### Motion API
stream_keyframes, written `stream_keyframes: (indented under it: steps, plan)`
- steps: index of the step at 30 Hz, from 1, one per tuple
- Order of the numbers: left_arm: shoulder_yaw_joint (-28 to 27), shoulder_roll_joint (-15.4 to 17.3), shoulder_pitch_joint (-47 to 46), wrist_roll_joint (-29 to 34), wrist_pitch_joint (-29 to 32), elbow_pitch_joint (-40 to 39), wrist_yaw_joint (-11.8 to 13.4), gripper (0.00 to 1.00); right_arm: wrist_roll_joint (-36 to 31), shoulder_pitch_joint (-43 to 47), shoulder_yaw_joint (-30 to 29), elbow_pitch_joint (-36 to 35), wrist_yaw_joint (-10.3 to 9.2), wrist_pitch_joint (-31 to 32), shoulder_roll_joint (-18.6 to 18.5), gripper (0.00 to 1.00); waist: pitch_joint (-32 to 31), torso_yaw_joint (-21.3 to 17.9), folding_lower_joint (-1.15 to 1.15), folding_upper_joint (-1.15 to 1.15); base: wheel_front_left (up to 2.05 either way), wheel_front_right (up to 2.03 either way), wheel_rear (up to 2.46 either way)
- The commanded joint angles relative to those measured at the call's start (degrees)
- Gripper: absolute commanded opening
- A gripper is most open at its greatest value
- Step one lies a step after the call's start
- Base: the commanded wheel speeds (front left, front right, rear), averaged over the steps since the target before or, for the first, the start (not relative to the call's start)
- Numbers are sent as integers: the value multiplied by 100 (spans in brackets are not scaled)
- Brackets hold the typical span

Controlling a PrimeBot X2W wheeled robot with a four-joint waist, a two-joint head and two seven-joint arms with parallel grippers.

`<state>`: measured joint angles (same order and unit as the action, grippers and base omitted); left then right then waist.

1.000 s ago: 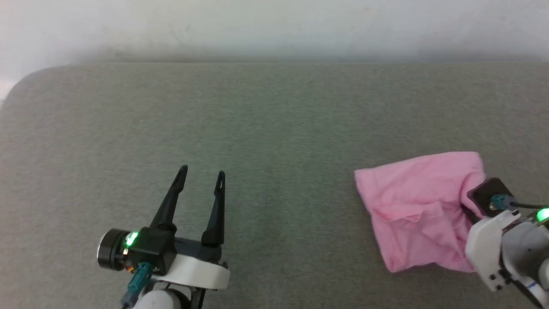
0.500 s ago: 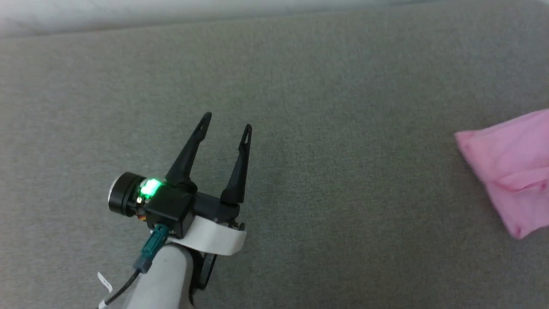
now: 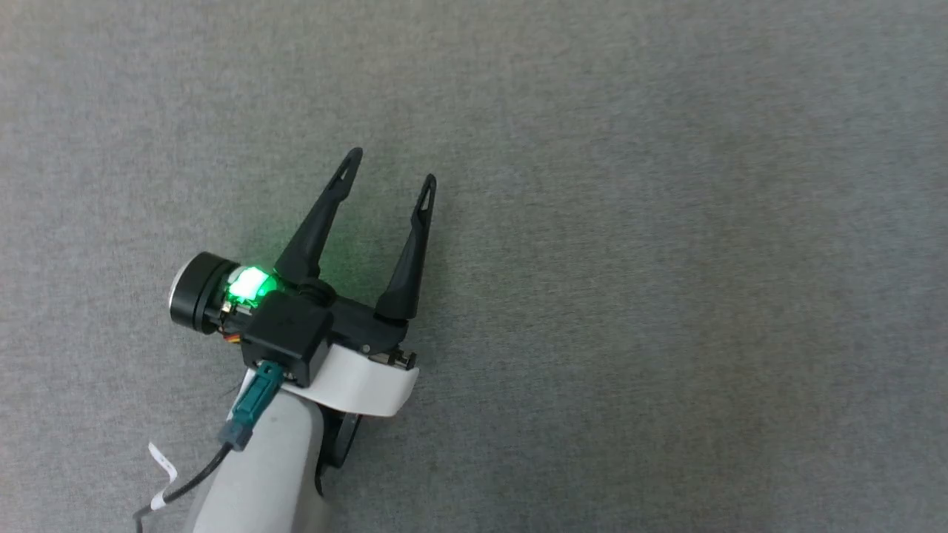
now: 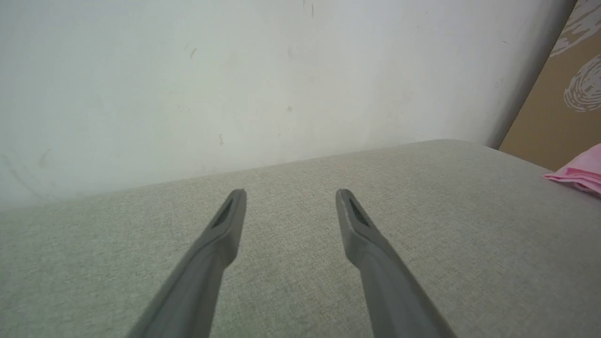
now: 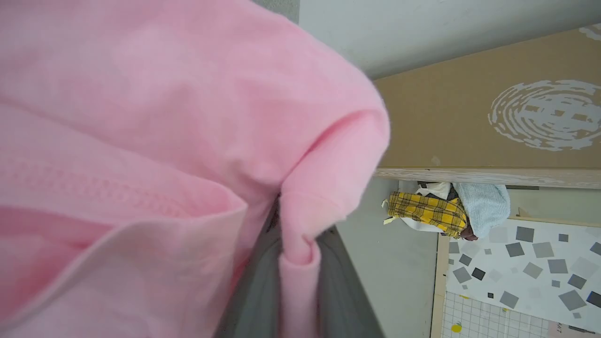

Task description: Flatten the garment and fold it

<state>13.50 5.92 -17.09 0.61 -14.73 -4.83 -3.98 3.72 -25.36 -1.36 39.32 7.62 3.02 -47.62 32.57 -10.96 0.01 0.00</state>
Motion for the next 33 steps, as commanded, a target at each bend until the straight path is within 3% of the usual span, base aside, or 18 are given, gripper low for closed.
stream_keyframes:
  steps: [1, 3, 4, 5, 13, 22, 27, 33]
  plan:
    - [14, 48, -100, 23, -27, -27, 9, 100, -100, -182, -116, 184, -13, -122, 31, 0, 199, 112, -1, 0, 0, 0, 0]
    - [26, 50, -106, 12, -27, -16, 32, 100, -191, -293, -212, 403, -13, -223, 78, 0, 200, 138, -1, 0, 0, 0, 0]
    - [33, 48, -106, 3, -27, -7, 42, 100, -258, -328, -227, 497, -13, -268, 94, 56, 181, 150, -1, 0, 0, 0, 0]
    - [38, 44, -99, -9, -27, 4, 56, 100, -332, -359, -256, 590, -13, -303, 97, 100, 153, 158, -1, 0, 0, 0, 0]
    - [-24, 10, 74, -161, -27, 88, 171, 100, -622, -788, -408, 605, -13, -687, 249, 100, -517, 104, -1, 0, 0, 0, 0]
    - [-369, -121, 604, -575, -27, 162, 326, 100, -350, -1230, -150, -687, -13, -1062, 693, 100, -1682, 125, -1, 0, 0, 0, 0]
    - [-678, -188, 926, -780, -27, 161, 349, 100, -83, -954, -365, -1754, -13, -1198, 1401, 100, -2154, 271, -1, 0, 0, 0, 0]
    - [-918, -214, 1353, -704, -27, 81, 454, 100, 97, -24, -674, -3165, -13, -1327, 2750, 100, -2513, 407, -1, 0, 0, 0, 0]
